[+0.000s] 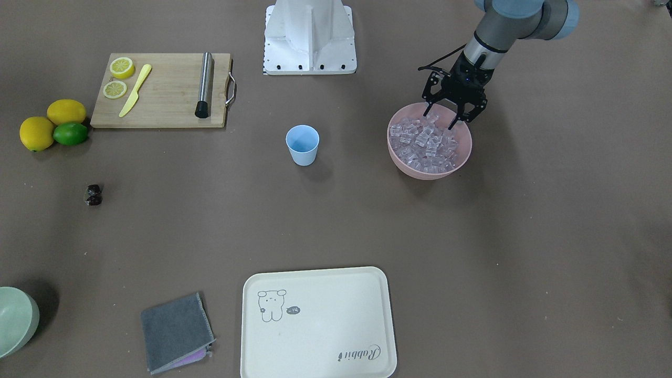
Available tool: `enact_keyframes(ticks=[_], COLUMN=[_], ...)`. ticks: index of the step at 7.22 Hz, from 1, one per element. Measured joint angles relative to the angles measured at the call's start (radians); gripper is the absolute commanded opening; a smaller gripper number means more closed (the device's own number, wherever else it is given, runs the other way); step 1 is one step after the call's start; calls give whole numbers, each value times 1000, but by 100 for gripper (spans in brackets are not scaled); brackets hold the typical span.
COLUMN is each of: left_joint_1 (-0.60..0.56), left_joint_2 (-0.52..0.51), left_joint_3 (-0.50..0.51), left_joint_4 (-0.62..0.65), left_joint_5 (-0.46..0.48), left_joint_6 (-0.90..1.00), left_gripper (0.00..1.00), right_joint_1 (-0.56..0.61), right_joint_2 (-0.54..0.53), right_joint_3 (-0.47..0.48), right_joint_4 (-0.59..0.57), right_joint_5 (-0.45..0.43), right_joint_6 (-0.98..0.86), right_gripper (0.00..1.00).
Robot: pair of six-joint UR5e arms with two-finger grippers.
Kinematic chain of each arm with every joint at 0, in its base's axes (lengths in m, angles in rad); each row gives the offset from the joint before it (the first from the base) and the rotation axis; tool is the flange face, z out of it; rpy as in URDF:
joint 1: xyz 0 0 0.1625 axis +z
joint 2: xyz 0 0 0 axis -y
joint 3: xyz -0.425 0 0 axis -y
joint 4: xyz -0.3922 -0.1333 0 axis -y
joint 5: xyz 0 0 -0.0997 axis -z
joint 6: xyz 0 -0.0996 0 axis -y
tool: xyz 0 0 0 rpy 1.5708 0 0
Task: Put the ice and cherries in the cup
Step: 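Move the left gripper over the pink bowl of ice cubes, then lower the left gripper into the bowl and grasp an ice cube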
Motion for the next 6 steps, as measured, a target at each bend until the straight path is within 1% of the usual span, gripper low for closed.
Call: enact_keyframes(ticks=[1,2,3,4,5,6], left_joint_1=[4,12,21,29,34,36], left_joint_2=[0,-1,-2,-3,-3,-2], left_joint_3=[5,10,13,15,16,15], left_joint_4=[0,-1,0,0,0,0], left_joint_5=[-3,-4,-6,-6,-6,-7], left_joint_6=[-2,-3,-4,-4,-4,-4], left_gripper=[59,48,29,5,0,0], right_joint_1=[-1,-3,-5,-6,-8,-9], right_joint_2=[0,1,3,4,4,4], right_joint_3=[-1,-1,-1,-2,-2,-2], right_joint_4=[0,0,0,0,0,0], right_joint_5=[-2,-5,-9,-14,-19,-22], right_joint_6=[0,0,0,0,0,0], right_gripper=[100,100,100,100,100,100])
